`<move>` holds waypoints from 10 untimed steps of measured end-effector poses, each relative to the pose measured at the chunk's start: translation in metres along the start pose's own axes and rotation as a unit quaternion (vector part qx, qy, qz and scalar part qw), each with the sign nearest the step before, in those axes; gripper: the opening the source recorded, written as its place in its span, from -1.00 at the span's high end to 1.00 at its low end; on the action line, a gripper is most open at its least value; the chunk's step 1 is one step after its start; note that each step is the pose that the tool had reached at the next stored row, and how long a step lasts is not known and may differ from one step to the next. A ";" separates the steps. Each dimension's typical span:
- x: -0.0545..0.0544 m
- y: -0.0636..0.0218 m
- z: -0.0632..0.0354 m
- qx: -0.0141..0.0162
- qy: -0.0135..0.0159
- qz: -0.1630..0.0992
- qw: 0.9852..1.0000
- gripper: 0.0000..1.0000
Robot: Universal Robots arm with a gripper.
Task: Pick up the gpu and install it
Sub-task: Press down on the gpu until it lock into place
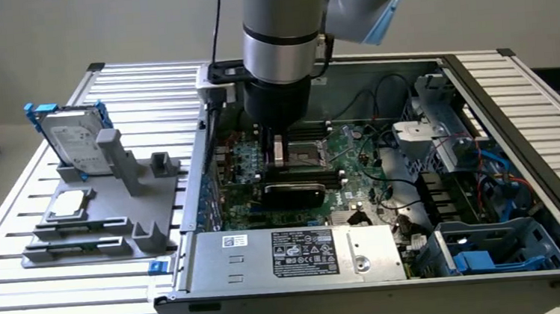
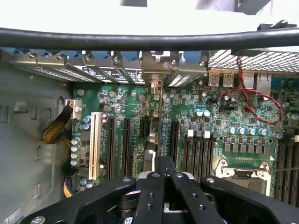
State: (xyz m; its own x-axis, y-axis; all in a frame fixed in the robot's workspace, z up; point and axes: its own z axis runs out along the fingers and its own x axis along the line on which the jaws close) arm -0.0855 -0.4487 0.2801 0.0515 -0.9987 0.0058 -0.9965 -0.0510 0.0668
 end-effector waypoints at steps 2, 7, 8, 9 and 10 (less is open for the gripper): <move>0.000 0.0017 -0.0034 0.000 0.000 0.000 1.000 0.79; -0.001 0.0118 -0.0046 0.000 0.003 0.000 1.000 0.79; -0.001 0.0144 -0.0047 0.000 0.004 0.000 1.000 0.79; -0.001 0.0172 -0.0047 0.000 0.005 0.000 1.000 0.79; -0.001 0.0200 -0.0047 0.000 0.006 0.000 1.000 0.79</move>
State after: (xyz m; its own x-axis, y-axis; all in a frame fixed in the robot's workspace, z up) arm -0.1052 -0.4487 0.2861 0.0514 -0.9985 0.0176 -0.9965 -0.0501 0.0675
